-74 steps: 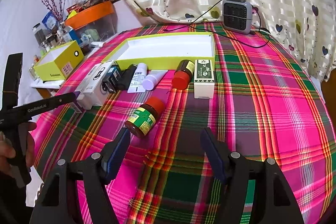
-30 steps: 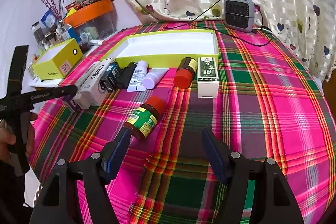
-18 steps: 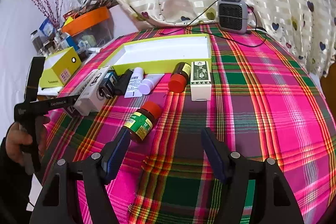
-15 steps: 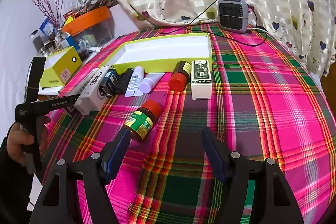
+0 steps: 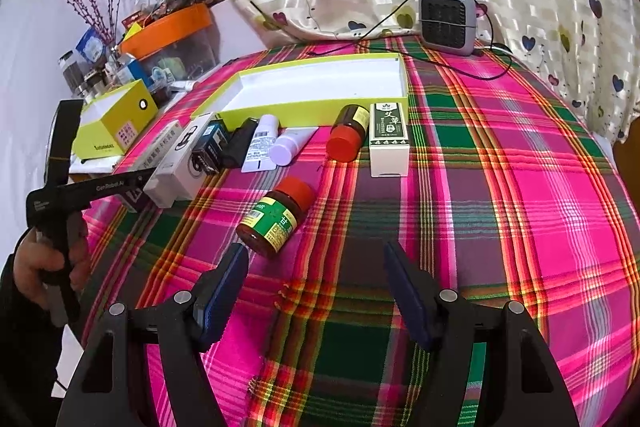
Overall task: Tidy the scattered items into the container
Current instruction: 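Grasp the white box with the purple end using the left tool, then carry the purple-ended box with the left tool over the white tray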
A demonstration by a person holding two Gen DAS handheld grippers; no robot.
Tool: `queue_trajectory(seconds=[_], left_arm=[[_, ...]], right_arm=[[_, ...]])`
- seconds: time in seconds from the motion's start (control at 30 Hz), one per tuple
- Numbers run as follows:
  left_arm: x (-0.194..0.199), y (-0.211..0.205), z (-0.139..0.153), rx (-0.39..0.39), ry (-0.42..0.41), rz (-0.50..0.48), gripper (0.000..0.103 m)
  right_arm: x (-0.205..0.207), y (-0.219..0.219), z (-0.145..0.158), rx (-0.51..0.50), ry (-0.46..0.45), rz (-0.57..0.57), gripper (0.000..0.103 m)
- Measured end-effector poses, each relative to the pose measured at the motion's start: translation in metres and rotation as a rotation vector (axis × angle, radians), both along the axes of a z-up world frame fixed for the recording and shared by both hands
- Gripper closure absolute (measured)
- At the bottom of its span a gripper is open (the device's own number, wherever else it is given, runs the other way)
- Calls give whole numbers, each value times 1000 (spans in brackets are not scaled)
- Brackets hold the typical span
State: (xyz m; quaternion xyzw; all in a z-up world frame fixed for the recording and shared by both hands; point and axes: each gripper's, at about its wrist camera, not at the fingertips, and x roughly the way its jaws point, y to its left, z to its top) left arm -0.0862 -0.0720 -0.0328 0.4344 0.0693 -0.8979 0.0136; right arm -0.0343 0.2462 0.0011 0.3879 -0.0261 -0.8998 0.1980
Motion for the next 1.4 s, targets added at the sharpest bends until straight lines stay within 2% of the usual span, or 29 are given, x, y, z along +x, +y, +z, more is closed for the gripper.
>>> queue_trajectory(seconds=[0.2,0.4,0.7,1.1,1.4], left_arm=[[12,-1,19,-9,59,-4,80],[18,7,44,23,103,-43,80],[13,54,70,33,134,-153,80],[-15,117,76,46,115,-265,80],[-54,150,68,85,52,-296,80]], right_arm=[[-1,2,-1,-5,0,-7,31],[-9,5,1,-1,4,-26,31],[-32,14,9,11,30,-64,31],[-56,25,1,-26,16,-85,31],[-61,41,1,-67,24,-99,31]])
